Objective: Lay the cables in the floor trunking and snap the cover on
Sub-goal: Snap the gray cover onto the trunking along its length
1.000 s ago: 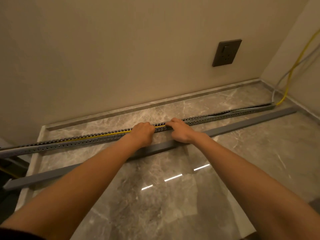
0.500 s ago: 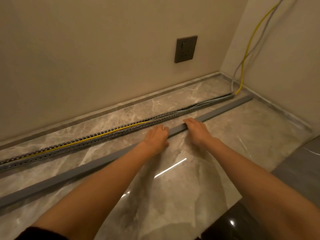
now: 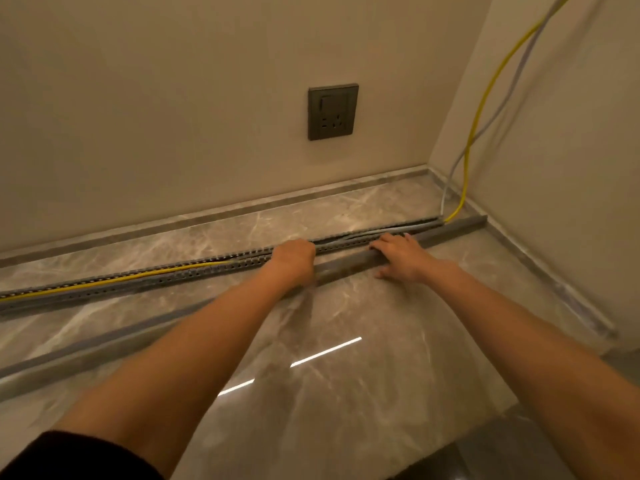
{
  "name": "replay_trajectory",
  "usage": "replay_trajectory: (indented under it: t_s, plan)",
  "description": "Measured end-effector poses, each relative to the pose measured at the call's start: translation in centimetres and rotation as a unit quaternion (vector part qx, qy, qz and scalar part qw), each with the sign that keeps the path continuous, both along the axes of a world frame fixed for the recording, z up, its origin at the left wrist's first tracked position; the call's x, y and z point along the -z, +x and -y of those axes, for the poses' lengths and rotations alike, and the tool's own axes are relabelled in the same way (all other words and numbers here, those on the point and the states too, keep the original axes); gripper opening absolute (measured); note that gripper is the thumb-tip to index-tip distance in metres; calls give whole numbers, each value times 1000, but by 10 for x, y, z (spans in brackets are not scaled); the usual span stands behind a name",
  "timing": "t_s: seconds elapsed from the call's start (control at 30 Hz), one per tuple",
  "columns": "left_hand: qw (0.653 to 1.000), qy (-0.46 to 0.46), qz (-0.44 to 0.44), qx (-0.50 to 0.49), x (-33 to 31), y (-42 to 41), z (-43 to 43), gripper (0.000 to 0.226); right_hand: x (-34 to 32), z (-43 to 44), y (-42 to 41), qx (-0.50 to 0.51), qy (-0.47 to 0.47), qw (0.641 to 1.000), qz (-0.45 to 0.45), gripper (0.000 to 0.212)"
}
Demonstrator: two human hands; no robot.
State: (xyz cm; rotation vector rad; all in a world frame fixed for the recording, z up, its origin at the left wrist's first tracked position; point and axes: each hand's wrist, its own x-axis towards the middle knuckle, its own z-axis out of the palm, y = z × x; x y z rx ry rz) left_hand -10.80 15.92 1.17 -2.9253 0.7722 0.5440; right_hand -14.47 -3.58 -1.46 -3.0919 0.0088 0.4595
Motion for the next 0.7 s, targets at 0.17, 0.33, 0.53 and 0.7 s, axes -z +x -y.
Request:
replay_trajectory:
  t_s: [0.17,0.33,0.53,0.7]
  plan:
    - [999,-3,4,-51,0,-7,44,34,-4,30,8,-44,49,998,24,28]
    - [998,-35,24,-36,-2,-12,92,25,-2,23,11,-68,147,986,49,26]
    - [997,48,32,-45,-6,4,69,34,2,70,15,-57,76,995,40,30]
    - [996,79,12,-34,-11,15,76,41,2,103,13,-3,-5,999,53,28]
